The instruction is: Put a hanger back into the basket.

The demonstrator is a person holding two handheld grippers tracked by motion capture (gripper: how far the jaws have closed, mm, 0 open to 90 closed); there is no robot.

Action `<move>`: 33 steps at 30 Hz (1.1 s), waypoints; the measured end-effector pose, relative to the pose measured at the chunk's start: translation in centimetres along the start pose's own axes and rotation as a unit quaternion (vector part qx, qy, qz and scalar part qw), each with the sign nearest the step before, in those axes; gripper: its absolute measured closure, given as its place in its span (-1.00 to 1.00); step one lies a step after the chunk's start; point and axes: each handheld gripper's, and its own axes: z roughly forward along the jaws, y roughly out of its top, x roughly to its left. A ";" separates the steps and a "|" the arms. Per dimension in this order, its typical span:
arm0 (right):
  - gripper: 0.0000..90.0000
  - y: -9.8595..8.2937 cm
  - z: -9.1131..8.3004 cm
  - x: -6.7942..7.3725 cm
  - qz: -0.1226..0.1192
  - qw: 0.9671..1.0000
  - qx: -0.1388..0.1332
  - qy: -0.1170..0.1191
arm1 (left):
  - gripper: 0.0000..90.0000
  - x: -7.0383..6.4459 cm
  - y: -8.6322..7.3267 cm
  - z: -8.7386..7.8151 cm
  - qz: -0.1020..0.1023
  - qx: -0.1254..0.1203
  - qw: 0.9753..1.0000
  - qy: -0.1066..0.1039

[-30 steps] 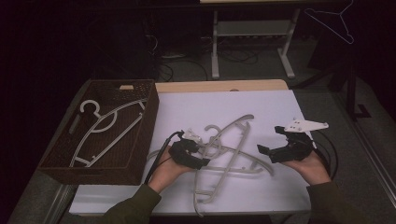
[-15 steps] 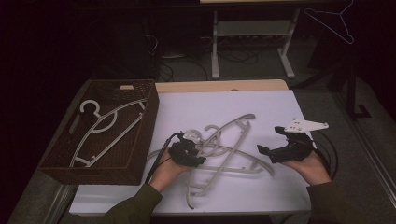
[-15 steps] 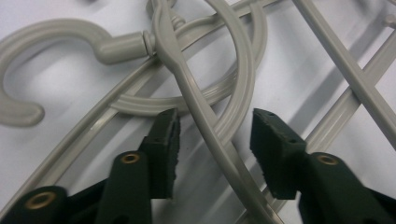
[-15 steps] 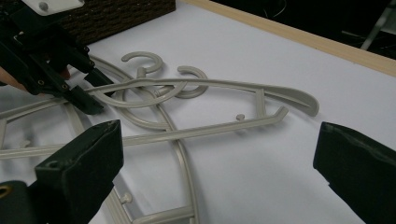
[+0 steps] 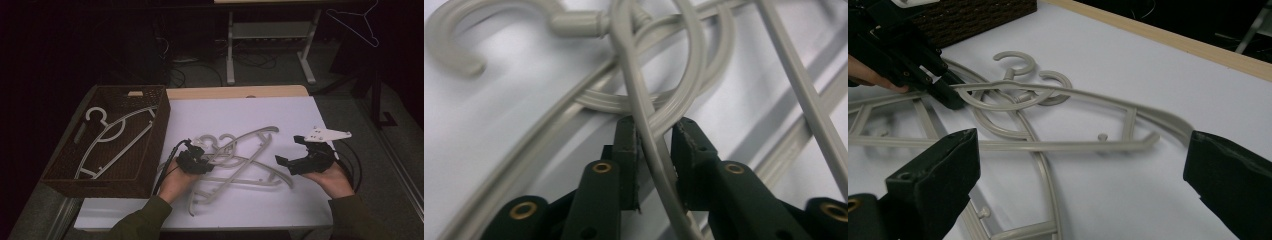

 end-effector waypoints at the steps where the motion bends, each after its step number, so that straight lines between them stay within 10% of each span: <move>1: -0.97 0.0 0.0 0.0 0.000 1.000 0.000 0.000 | 0.68 0.1 0.0 0.0 -0.002 -0.002 1.000 0.001; 17: -0.97 -0.1 0.1 0.2 0.001 1.000 0.001 0.005 | 0.82 0.0 1.2 -2.6 0.004 -0.034 0.999 0.001; 33: -0.97 -0.6 -0.2 1.1 0.004 1.000 -0.008 0.014 | 0.83 0.9 4.3 -9.5 0.018 -0.078 0.996 0.028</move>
